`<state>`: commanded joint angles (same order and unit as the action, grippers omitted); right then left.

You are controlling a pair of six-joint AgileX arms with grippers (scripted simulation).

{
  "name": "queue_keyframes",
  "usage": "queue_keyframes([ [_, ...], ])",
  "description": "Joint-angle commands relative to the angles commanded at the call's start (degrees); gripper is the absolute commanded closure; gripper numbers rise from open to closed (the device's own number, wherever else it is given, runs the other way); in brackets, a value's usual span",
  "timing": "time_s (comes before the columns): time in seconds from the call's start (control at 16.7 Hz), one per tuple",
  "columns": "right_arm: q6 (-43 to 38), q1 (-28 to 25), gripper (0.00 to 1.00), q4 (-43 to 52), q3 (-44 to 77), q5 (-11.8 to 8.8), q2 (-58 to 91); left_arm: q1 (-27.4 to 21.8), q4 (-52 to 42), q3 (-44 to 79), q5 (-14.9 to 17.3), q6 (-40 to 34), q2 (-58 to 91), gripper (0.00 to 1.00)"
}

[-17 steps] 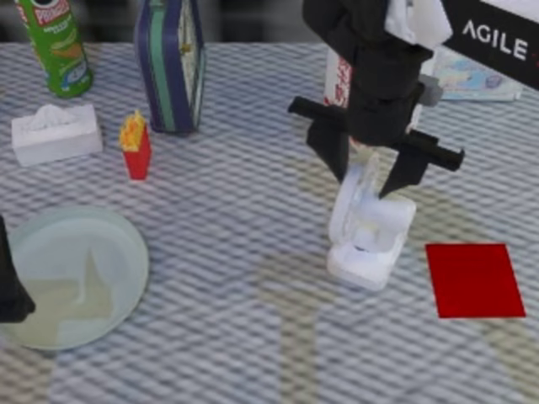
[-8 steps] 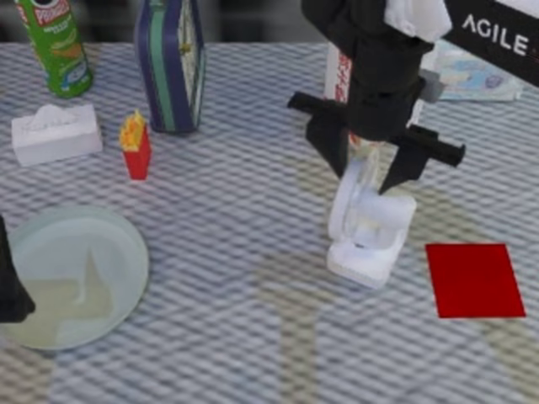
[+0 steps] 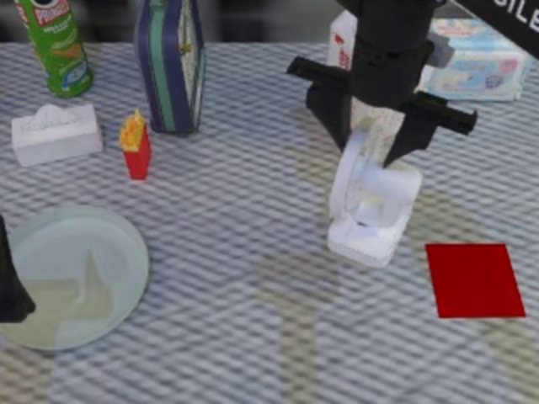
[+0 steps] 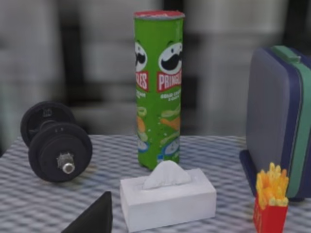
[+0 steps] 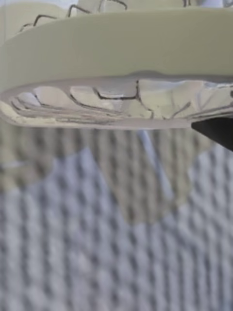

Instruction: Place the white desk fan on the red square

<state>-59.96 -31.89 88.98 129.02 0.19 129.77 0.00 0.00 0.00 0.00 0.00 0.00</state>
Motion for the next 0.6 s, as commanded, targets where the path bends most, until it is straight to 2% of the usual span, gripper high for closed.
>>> queue_keyframes([
  [0.3, 1.6, 0.4, 1.00, 0.3, -0.8, -0.4, -0.5, 0.0, 0.0, 0.0, 0.0, 0.0, 0.0, 0.00],
  [0.42, 5.8, 0.9, 1.00, 1.3, -2.1, -1.3, -1.3, 0.0, 0.0, 0.0, 0.0, 0.0, 0.0, 0.00],
  [0.6, 16.5, 1.9, 1.00, 3.1, -5.3, -3.0, -3.2, 0.0, 0.0, 0.0, 0.0, 0.0, 0.0, 0.00],
])
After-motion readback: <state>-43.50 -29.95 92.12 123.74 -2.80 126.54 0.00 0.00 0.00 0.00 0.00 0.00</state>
